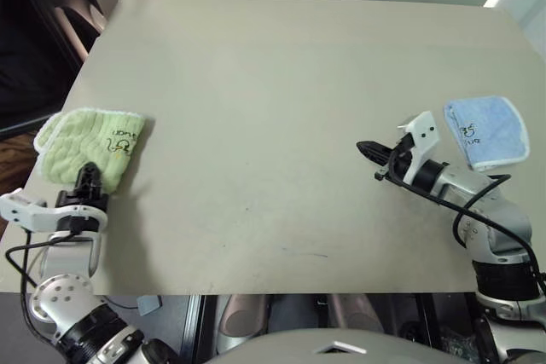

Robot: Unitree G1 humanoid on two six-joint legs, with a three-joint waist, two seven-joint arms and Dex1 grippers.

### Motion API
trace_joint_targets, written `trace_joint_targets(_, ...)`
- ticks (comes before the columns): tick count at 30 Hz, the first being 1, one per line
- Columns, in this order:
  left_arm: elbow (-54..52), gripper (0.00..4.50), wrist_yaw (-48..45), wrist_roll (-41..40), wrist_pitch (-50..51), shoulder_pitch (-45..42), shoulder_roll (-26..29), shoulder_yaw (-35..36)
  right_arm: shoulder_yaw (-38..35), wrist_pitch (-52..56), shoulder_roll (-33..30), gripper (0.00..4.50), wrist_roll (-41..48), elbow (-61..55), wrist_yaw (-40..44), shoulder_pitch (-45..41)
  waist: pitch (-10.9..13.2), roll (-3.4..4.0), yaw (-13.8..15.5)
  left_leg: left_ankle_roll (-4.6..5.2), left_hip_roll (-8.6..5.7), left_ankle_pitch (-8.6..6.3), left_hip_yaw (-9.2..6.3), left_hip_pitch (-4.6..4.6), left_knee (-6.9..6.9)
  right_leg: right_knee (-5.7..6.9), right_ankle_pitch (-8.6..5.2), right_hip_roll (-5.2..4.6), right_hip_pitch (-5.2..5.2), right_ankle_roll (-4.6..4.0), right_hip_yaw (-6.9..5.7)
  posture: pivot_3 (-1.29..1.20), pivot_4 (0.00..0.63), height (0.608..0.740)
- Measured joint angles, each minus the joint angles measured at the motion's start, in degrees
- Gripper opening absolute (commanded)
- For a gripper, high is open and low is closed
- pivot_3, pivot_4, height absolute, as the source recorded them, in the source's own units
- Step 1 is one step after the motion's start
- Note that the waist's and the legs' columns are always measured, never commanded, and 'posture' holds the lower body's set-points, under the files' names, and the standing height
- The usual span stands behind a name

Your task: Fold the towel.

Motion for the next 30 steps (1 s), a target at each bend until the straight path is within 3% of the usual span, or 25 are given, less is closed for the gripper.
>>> trace_joint_targets(7,-1.01,4.45,-1.40,-5.23,0.00,4.31,1.61,-2.09,0.60,-0.25,0.19,0.00,-0.07,0.04,0.17,0.14,0.00,0.01,-0.83,-0.01,0.11,0.00,-0.07,0.11,-0.13,0.07,0.10,0.15,-0.05,-0.13,-0.02,0.00,0.150,0.735)
trace_joint_targets(17,-5.90,4.45,-10.64,-7.85,4.40,15.19,7.38,-10.58,0.43,0.39,1.13,0.00,0.14,-2.97,-1.30,2.39,0.00,0.03,-1.09,0.04,0.08,-0.08,-0.14,0.09,-0.12,-0.04,0.08,0.14,-0.01,-0.13,-0.01,0.00,0.150,0.735)
trace_joint_targets(21,-13.52,4.45,-16.10,3.88,3.22,17.68,12.55,-24.32,0.32,0.57,2.02,0.00,0.14,-3.20,-2.27,2.39,-0.02,0.17,-0.49,0.07,0.01,-0.09,-0.27,0.10,-0.10,-0.06,0.06,0.09,-0.12,-0.11,0.00,0.00,0.150,0.735)
trace_joint_targets(25,-14.65,4.45,-19.29,17.58,-1.34,12.60,15.51,-36.63,0.65,0.60,3.71,0.00,0.10,-3.25,-2.96,2.05,-0.04,0.24,-0.08,-0.18,0.00,-0.16,-0.29,-0.02,-0.05,-0.01,0.09,0.06,-0.10,-0.16,0.00,0.00,0.150,0.735)
trace_joint_targets(30,-13.47,4.45,-20.54,19.56,-2.65,5.27,12.37,-41.24,1.16,0.57,5.61,0.00,0.05,-3.23,-3.66,0.87,-0.08,0.15,-0.66,-0.01,0.03,-0.01,-0.20,-0.23,-0.07,-0.01,0.26,0.04,-0.30,-0.28,-0.04,0.00,0.150,0.735)
